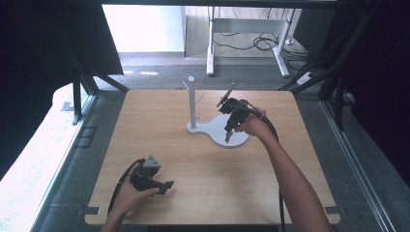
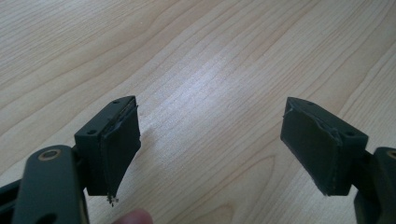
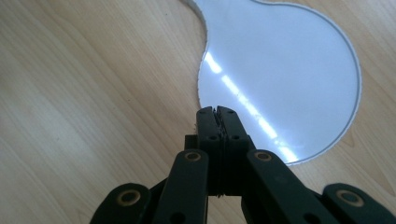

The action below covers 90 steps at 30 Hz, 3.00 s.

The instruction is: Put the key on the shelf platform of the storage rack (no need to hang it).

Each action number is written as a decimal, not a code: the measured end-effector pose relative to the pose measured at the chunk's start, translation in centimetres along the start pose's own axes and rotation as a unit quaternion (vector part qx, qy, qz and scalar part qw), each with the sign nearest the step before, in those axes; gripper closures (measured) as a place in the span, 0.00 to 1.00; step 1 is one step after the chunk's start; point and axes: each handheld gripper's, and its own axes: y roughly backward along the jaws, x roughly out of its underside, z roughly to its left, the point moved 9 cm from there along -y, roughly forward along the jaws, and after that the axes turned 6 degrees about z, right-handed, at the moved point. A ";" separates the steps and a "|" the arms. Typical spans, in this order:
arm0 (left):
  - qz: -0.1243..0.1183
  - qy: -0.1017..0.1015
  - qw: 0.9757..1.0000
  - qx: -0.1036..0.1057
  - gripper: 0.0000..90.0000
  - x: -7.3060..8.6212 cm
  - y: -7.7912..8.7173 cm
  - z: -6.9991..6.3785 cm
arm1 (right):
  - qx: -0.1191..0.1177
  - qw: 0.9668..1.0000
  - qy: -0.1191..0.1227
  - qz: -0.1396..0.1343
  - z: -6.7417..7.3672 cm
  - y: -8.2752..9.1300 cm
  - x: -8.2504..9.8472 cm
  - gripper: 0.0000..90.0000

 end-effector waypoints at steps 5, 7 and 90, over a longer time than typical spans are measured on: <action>0.001 -0.005 1.000 0.000 0.22 0.0 0.0 -0.1 | 0.000 1.000 -0.006 -0.002 -0.9 -0.4 -0.5 1.00; 0.000 -0.005 1.000 0.001 0.22 0.0 0.0 0.0 | 0.001 1.000 -0.011 0.001 -1.2 -0.4 -0.6 1.00; -0.014 0.007 1.000 -0.010 0.23 -0.2 0.4 0.5 | 0.003 0.995 -0.100 -0.018 -7.6 -6.7 -2.1 0.70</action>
